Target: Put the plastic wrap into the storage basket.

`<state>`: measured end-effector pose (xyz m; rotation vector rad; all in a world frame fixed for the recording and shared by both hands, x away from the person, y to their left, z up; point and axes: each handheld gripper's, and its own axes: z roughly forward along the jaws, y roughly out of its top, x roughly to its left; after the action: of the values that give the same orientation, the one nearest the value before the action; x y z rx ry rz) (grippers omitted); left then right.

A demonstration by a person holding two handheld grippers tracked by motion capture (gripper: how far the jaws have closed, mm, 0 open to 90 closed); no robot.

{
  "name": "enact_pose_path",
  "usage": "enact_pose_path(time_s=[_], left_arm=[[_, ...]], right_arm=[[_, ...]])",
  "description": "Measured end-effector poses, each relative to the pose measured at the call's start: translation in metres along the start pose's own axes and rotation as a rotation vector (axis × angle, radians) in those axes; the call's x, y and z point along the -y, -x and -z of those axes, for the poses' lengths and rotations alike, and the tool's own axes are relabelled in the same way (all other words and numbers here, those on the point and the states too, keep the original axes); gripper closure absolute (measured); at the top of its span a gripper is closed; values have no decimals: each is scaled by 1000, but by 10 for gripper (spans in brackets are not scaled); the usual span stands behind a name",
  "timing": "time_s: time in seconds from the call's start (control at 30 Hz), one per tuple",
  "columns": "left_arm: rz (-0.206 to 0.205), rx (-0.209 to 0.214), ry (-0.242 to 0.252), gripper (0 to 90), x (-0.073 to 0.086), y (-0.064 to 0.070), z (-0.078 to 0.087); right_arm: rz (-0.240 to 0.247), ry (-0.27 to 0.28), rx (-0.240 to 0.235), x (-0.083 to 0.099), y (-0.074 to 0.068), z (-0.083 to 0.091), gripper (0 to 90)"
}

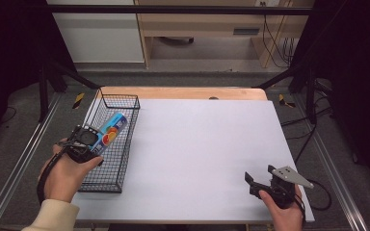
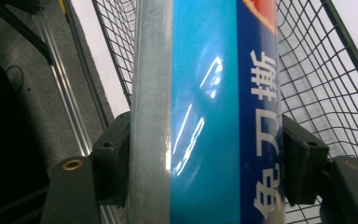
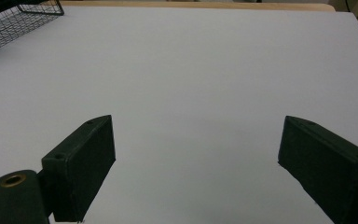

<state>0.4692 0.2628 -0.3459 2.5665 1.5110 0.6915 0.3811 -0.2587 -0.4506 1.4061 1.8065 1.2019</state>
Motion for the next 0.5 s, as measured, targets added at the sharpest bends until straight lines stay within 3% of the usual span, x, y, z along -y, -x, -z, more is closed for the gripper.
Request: enact_pose_path(time_s=[0.3, 0.5], left_arm=[[25, 4, -11, 319, -3, 0, -5], [12, -3, -19, 318, -6, 2, -4]], right_arm=[[2, -1, -5, 0, -1, -1, 110], [-1, -4, -8, 0, -1, -1, 110]])
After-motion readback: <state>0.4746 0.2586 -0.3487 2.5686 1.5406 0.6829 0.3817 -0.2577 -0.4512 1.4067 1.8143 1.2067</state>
